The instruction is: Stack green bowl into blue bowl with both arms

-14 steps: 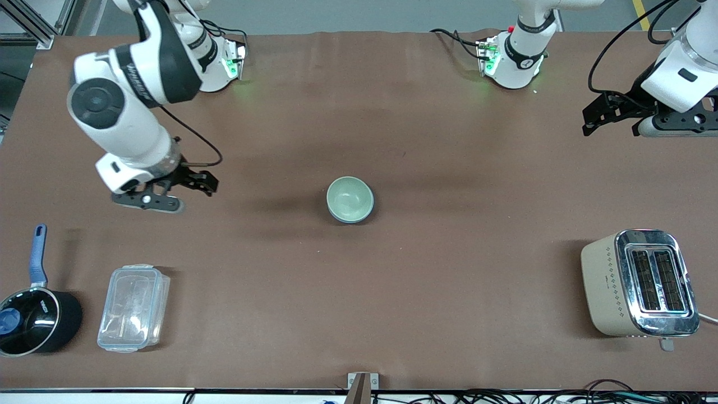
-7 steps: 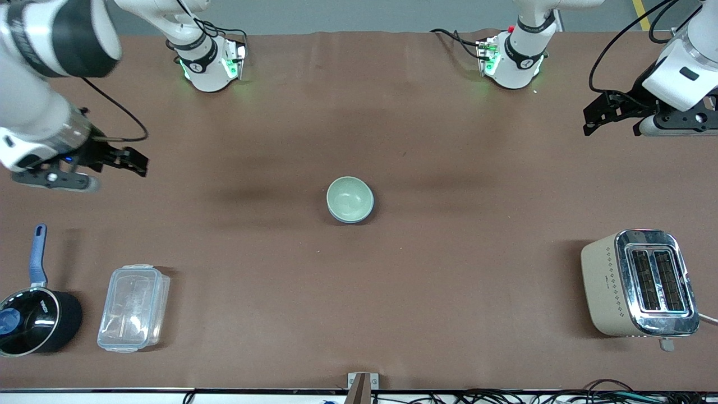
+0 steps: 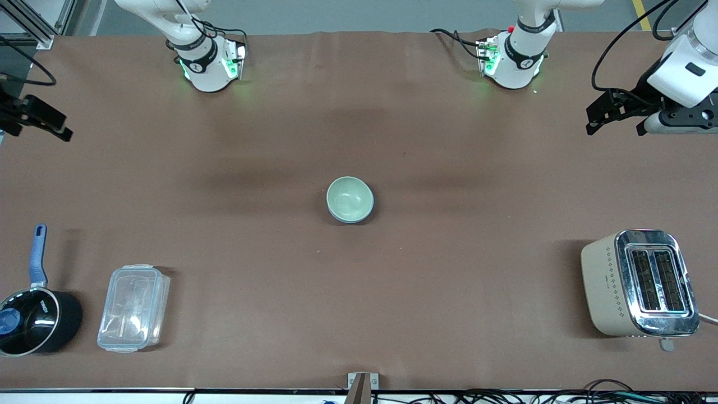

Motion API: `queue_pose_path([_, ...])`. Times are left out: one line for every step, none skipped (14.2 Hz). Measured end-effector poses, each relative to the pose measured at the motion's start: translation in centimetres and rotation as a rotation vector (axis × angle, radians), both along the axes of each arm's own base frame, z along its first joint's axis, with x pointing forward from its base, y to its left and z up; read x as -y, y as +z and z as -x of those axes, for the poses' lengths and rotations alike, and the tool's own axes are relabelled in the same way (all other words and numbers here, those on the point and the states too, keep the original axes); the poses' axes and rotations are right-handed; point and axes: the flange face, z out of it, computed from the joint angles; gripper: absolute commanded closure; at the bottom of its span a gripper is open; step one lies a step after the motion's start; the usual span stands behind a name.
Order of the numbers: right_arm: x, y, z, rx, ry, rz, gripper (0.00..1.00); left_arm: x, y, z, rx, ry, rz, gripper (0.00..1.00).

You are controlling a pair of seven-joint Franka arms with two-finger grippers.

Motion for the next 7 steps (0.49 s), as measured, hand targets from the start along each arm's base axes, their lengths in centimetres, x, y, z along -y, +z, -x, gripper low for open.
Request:
queue_pose_path([0.8, 0.2, 0.1, -0.008, 0.000, -0.010, 0.00, 0.0, 0.0, 0.0, -0.001, 0.000, 0.000, 0.00])
queue_pose_path([1.5, 0.2, 0.2, -0.022, 0.009, -0.021, 0.00, 0.0, 0.0, 0.0, -0.002, 0.000, 0.000, 0.00])
queue_pose_path([1.9, -0.2, 0.3, -0.045, 0.021, -0.027, 0.00, 0.0, -0.1, 0.0, -0.003, 0.000, 0.000, 0.00])
queue_pose_path([2.0, -0.7, 0.4, -0.071, 0.028, -0.030, 0.00, 0.0, -0.1, 0.0, -0.004, 0.000, -0.001, 0.00])
queue_pose_path([1.9, -1.2, 0.3, -0.088, 0.032, -0.032, 0.00, 0.0, -0.1, 0.0, -0.005, 0.000, -0.001, 0.00])
queue_pose_path([1.9, -1.7, 0.0, -0.099, 0.033, -0.033, 0.00, 0.0, -0.1, 0.0, -0.006, 0.000, -0.001, 0.00])
queue_pose_path([1.9, -2.1, -0.1, -0.108, 0.033, -0.034, 0.00, 0.0, 0.0, 0.0, -0.006, 0.000, -0.001, 0.00])
